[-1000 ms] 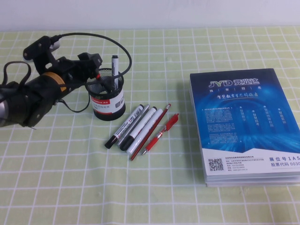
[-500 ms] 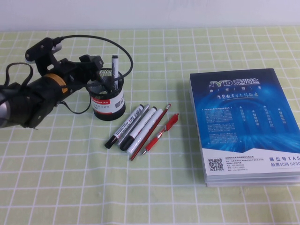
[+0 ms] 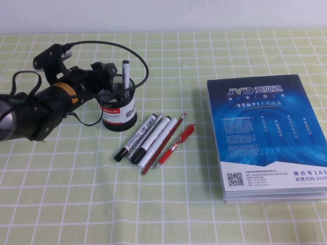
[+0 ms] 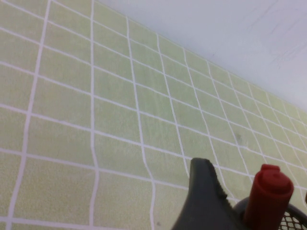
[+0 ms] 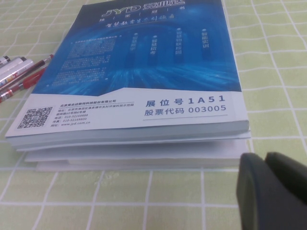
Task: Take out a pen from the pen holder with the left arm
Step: Pick up the pen from the pen holder
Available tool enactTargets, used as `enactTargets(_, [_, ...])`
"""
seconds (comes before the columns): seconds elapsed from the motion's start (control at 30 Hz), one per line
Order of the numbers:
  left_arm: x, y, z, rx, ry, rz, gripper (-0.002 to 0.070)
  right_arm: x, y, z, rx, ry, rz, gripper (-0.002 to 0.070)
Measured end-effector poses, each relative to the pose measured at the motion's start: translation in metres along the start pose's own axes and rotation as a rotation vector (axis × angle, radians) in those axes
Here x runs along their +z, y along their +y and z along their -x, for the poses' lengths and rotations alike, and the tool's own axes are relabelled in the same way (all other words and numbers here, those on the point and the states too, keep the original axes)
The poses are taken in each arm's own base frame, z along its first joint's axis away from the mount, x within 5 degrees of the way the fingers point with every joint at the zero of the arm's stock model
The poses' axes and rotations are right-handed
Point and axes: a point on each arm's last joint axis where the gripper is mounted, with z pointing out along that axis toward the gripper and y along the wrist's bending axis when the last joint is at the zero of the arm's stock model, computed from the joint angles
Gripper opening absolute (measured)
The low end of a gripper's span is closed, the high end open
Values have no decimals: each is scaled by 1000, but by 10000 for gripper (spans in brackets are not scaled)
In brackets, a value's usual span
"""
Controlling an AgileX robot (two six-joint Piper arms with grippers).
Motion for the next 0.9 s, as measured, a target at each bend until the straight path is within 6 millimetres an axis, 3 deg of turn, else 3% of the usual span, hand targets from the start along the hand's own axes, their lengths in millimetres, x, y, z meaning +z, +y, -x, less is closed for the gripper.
enactTargets(0.9, [0, 1, -1, 3, 10, 14, 375, 0, 0, 0, 0, 0, 0, -15])
